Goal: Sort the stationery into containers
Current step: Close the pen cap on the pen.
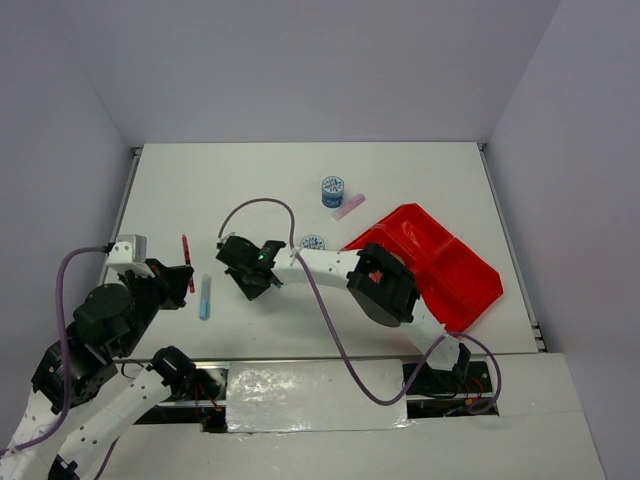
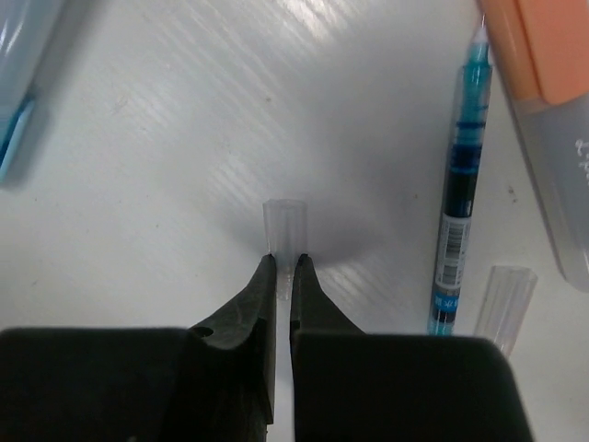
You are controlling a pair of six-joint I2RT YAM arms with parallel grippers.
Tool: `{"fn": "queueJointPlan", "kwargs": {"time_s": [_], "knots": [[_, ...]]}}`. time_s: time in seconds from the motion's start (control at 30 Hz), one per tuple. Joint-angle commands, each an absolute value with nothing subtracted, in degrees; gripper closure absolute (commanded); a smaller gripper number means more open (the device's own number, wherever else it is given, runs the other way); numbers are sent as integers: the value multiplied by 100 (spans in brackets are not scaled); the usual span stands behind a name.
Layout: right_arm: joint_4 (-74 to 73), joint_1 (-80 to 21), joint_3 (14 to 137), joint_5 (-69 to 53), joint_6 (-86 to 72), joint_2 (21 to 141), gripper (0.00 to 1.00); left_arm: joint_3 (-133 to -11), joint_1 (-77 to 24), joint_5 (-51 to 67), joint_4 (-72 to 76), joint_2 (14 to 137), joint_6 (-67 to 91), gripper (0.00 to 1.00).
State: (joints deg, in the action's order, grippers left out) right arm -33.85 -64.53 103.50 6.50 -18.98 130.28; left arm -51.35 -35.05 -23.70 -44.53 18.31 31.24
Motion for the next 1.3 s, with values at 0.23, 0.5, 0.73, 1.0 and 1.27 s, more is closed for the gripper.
{"fn": "queueJointPlan", "kwargs": {"time_s": [0.23, 0.5, 0.73, 1.0, 1.27], "knots": [[-2848, -6522, 9106, 922, -2417, 11488, 100, -5133, -3524, -2241, -4113, 1819, 2918, 98], [-2268, -6486, 7885, 1573, -2865, 9828, 100, -5212, -3524, -1881, -3999, 2055, 2821, 100], [-1724, -6486, 6365, 2890, -4364, 7298, 100, -4274, -3524, 416, -2008, 2557, 3550, 100], [304, -6504, 4169, 3938, -5371, 4591, 100, -2621, -3612, 2407, 1527, 3137, 4491, 100], [2697, -6565, 3498, 2989, -4659, 4376, 100, -2206, -3893, 2944, 3014, 3454, 4764, 100]]}}
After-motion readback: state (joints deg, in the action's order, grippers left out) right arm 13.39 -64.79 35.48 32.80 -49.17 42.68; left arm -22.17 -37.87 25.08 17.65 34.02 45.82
